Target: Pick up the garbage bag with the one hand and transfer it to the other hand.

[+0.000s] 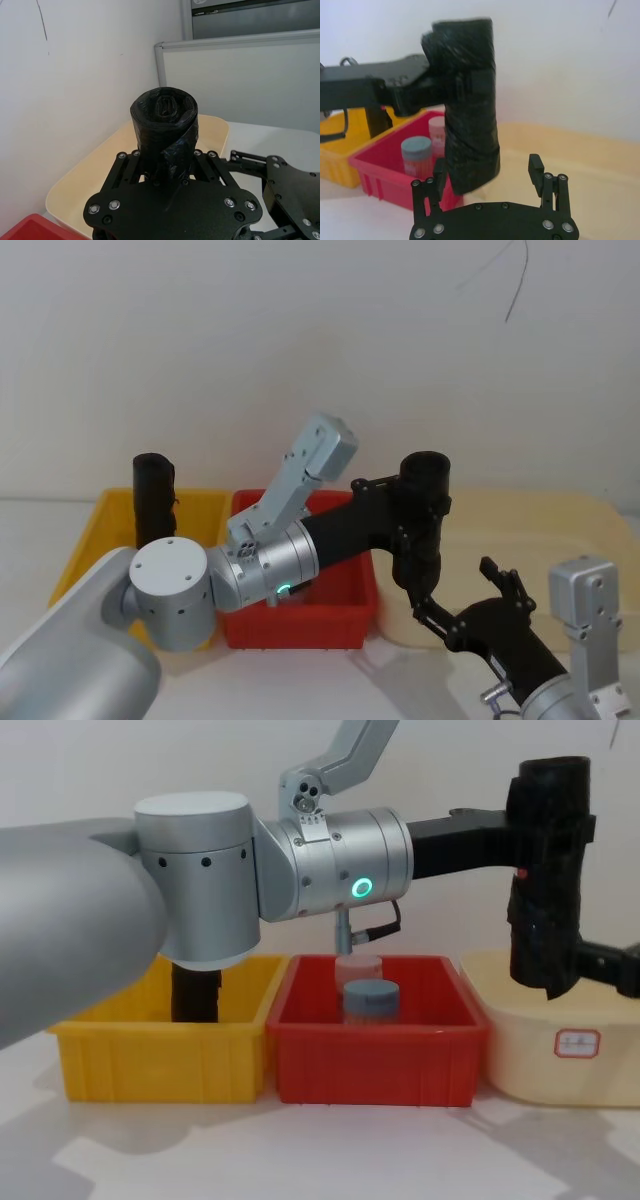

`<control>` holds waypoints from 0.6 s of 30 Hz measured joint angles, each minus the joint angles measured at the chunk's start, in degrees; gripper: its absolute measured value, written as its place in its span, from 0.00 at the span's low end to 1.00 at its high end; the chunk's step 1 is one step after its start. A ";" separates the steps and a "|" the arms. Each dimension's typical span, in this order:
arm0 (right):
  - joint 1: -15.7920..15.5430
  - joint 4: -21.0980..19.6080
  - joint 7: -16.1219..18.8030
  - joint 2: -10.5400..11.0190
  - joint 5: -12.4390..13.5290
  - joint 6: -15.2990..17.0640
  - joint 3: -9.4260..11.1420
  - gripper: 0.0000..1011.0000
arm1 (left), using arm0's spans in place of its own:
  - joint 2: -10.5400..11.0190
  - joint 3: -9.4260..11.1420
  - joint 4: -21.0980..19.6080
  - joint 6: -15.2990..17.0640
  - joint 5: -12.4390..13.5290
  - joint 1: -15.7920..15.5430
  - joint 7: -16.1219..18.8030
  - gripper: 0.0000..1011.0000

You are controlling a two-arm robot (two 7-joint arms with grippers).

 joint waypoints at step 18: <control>4.52 2.90 1.20 -1.00 -3.42 -2.84 -1.33 0.99 | -0.10 0.20 0.51 -0.29 -0.07 -0.18 -0.17 0.37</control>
